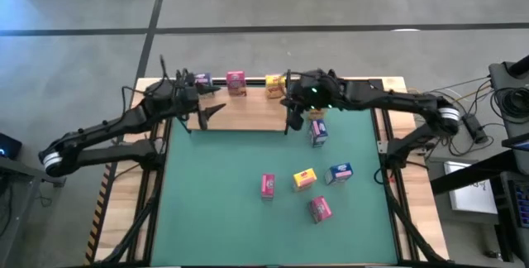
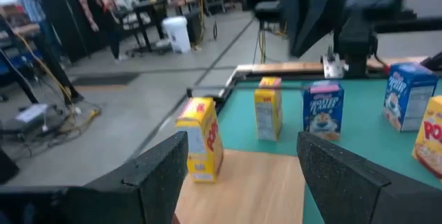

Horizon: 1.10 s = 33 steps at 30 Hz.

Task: Stack cereal on shelf
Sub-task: Adjust the yellow cereal box

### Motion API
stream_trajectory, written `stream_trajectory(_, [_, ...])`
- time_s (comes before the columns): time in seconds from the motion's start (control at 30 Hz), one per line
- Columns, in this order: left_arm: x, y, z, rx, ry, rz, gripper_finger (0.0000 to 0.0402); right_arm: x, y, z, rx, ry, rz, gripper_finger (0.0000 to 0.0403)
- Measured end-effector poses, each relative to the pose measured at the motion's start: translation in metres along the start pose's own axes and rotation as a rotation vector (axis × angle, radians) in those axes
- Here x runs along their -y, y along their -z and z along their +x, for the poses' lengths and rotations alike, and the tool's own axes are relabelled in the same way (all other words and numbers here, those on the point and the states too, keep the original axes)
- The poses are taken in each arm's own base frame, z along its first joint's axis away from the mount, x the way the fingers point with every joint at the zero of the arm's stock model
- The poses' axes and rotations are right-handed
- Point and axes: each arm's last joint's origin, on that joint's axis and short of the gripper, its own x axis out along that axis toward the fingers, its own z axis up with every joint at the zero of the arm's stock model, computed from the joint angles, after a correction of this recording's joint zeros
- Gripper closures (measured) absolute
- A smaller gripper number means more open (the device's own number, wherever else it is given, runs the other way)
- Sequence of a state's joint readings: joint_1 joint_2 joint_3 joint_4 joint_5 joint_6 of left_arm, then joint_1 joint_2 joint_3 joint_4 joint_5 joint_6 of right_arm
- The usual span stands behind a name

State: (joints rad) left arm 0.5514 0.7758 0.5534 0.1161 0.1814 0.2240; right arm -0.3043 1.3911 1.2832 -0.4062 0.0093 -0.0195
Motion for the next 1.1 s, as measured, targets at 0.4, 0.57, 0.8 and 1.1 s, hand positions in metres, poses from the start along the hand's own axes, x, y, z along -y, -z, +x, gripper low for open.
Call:
stream_trajectory(0.4, [0.002, -0.005, -0.015, 0.029, -0.007, 0.007, 0.0147, 0.039, -0.057, 0.036, -0.218, 0.044, -0.120, 0.0394])
stream_trajectory(0.57, [0.002, -0.004, -0.014, 0.021, -0.005, 0.006, 0.0147, 0.055, -0.071, 0.050, -0.263, 0.052, -0.173, 0.0390])
stream_trajectory(0.8, [0.002, -0.004, -0.014, 0.018, -0.004, 0.014, 0.0147, 0.074, -0.075, 0.067, -0.349, 0.047, -0.194, 0.0306])
stream_trajectory(1.1, [0.002, -0.004, -0.014, 0.017, -0.004, 0.017, 0.0147, 0.093, -0.062, 0.094, -0.444, 0.024, -0.321, 0.0138])
